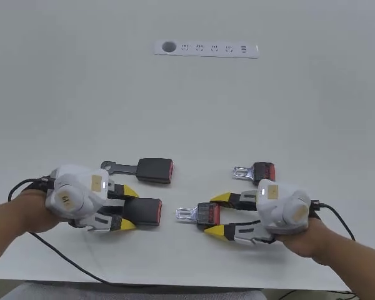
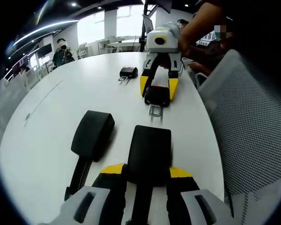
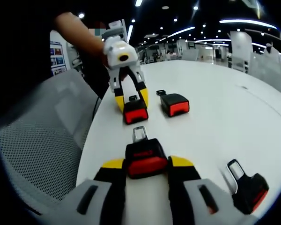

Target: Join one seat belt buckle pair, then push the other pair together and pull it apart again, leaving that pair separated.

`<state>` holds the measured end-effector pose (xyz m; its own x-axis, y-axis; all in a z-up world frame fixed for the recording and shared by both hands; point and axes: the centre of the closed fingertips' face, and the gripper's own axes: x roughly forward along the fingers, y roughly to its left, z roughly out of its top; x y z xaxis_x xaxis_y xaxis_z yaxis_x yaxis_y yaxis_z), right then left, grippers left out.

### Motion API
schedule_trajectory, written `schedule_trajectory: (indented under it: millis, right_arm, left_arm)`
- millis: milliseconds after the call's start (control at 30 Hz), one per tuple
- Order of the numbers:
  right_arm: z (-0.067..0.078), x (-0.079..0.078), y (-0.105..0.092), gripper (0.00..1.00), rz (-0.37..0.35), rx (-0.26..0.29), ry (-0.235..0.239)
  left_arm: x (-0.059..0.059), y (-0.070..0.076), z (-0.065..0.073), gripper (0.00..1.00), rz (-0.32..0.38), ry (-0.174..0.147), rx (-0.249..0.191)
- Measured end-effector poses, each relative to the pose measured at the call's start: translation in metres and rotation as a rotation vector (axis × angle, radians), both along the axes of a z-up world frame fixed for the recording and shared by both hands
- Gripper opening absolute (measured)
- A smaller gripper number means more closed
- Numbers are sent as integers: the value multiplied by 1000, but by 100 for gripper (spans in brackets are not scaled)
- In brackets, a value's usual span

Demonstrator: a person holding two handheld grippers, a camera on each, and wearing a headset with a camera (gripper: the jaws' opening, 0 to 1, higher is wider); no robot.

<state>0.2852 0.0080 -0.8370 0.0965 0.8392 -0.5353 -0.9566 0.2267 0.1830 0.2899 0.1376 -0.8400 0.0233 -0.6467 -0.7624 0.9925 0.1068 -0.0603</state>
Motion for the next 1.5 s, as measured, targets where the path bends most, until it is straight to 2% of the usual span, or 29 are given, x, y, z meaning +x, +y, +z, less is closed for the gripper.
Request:
schedule_trajectory:
  millis: [367,400,733,967,1267,1500]
  right_arm:
    - [-1,1,36,35,31,29,-12]
    - [-2,2,37,35,40,15,-24]
    - [-2,1,51,35,40,18,-21]
    - [-2,1,51,35,32,4,-17]
    - [-2,2,70,34,5,-6,-15]
    - [-4,2,71,35,-5,-25,-18]
  left_arm:
    - [0,0,-2,34,-5,-2,14]
    - [0,0,-2,34,-6,-2,16]
    - [0,1,-3,34,-12,-7,33]
    - [0,0,-4,34,-33,-15,57]
    - [0,0,-4,33,-61,-27,79]
    - [-1,1,-3,33,-59,-23,75]
